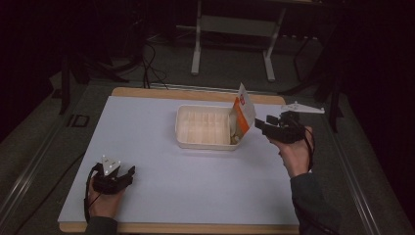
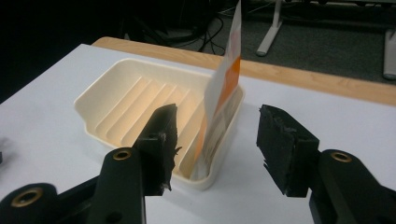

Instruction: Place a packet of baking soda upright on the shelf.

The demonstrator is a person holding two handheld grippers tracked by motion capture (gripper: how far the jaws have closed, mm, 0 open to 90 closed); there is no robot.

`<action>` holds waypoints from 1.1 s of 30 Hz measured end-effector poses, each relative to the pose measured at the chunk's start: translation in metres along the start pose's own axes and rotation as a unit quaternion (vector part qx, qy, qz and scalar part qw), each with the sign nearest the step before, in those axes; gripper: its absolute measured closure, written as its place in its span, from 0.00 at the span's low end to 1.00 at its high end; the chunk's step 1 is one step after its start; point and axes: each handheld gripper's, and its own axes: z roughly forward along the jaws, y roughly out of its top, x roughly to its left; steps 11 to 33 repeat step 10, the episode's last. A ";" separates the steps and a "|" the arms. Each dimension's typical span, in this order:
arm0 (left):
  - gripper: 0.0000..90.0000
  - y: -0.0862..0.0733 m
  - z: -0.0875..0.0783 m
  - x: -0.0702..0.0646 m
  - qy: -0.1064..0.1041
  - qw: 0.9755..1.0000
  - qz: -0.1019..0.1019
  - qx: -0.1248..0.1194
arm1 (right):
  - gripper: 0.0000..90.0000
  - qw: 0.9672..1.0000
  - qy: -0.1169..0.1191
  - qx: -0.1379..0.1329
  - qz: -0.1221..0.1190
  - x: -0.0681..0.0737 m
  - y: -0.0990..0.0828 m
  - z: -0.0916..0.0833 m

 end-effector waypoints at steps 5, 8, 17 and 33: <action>0.48 0.000 0.000 0.000 0.003 1.000 0.001 0.005 | 0.52 1.000 0.006 0.008 0.010 -0.001 -0.033 0.002; 0.48 0.000 0.001 0.000 0.006 1.000 -0.001 0.006 | 0.52 1.000 -0.012 0.021 0.010 -0.006 -0.056 0.006; 0.48 0.000 0.001 0.000 0.012 1.000 0.002 0.008 | 0.51 0.999 -0.027 0.030 0.012 -0.012 -0.073 0.009; 0.48 0.000 0.001 0.000 0.012 1.000 0.002 0.008 | 0.51 0.999 -0.027 0.030 0.012 -0.012 -0.073 0.009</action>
